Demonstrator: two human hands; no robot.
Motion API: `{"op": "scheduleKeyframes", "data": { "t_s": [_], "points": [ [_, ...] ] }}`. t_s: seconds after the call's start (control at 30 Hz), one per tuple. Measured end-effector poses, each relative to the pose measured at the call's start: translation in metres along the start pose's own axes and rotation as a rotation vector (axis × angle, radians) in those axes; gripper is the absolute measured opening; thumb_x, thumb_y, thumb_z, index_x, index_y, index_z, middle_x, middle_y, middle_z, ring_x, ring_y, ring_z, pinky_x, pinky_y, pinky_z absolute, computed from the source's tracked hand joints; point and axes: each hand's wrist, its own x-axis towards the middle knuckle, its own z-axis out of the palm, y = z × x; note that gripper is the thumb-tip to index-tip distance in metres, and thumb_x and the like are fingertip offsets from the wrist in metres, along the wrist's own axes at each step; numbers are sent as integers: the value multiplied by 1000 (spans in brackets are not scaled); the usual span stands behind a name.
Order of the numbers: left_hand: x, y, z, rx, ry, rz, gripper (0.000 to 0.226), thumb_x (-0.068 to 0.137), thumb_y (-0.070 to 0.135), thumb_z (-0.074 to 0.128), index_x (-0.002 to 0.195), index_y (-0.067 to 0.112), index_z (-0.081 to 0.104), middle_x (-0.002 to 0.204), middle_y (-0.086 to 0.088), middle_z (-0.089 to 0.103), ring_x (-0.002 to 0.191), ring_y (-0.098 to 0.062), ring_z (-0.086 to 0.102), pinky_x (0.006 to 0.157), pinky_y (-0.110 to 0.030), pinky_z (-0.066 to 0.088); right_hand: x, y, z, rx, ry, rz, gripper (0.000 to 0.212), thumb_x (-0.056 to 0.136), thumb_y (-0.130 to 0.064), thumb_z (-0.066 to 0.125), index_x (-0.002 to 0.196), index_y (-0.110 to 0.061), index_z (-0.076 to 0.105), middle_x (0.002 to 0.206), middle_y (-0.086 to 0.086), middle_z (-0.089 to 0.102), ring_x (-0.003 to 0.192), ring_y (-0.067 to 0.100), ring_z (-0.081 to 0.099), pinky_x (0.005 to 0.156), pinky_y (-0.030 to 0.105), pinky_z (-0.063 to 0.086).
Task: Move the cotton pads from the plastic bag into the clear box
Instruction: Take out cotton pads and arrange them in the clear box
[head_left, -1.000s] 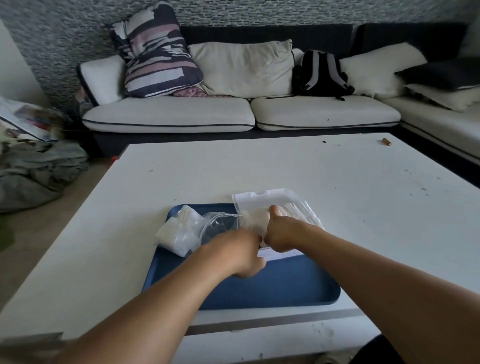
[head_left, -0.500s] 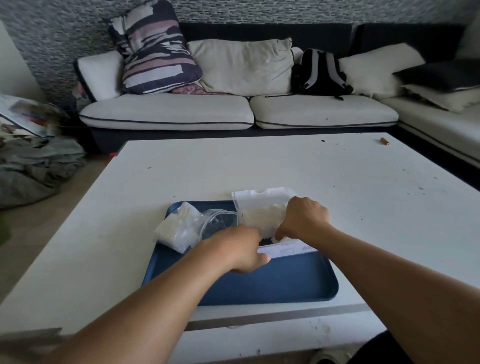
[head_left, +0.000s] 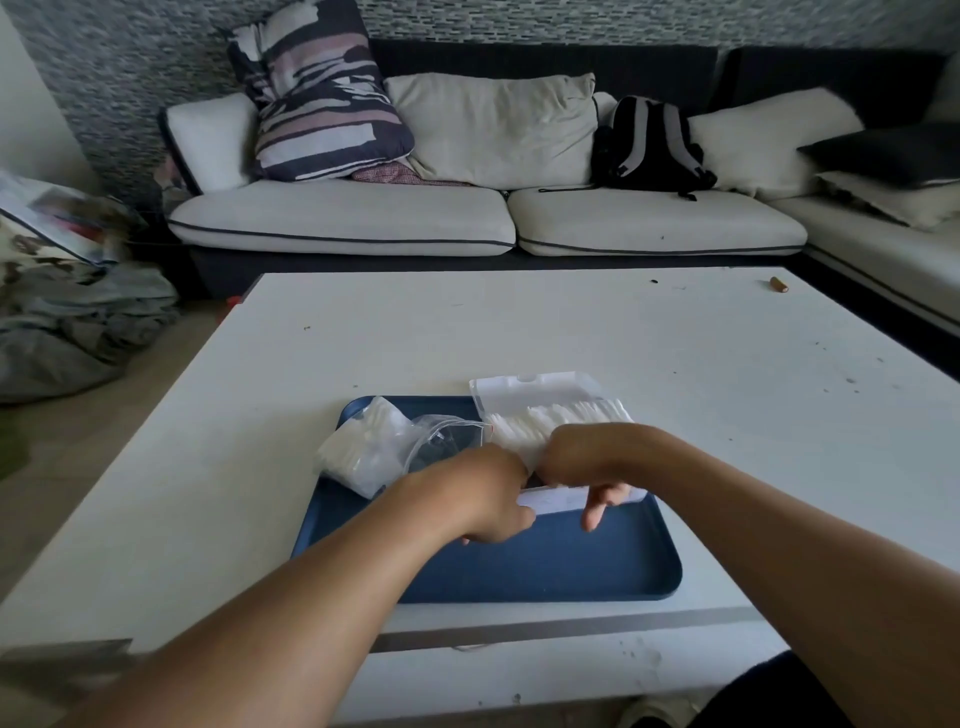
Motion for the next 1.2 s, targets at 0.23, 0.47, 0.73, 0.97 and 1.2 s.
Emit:
{"op": "scheduleKeyframes", "data": {
  "t_s": [0.23,0.47,0.73,0.97,1.2],
  "points": [
    [-14,-3,-13,-282,-48,8,29,98,35,53,114,14,66,90,-4,74,62,-20,74,54,-24,53,-4,-6,-7,135,90,-61,19,93,-21,56,99,-5,64,88,5,66,45,17,65,38,17,32],
    [-36,-106,-60,-595,704,-288,51,75,38,75,122,20,67,124,7,67,115,-19,64,90,-35,54,-6,-49,11,123,307,-547,29,86,1,56,97,-11,81,91,5,79,80,19,70,70,20,56],
    [-22,-134,-12,-569,301,-386,35,66,22,78,98,18,66,99,-2,71,91,-19,67,76,-33,56,35,-73,42,-168,341,-553,11,91,-22,61,80,-22,62,104,0,61,87,23,59,76,29,51],
    [-25,-129,-25,-889,313,-347,38,59,26,72,96,19,74,99,-7,75,97,-27,68,74,-30,51,15,-80,27,-78,465,-673,49,94,-3,57,140,-16,55,119,16,67,110,36,64,92,39,52],
    [-37,-122,-33,-1126,193,-223,49,60,9,69,107,21,77,109,-5,78,113,-31,68,99,-39,51,-7,-72,14,49,381,-788,29,95,-7,62,123,0,63,117,26,64,105,36,63,97,43,48]
  ]
}}
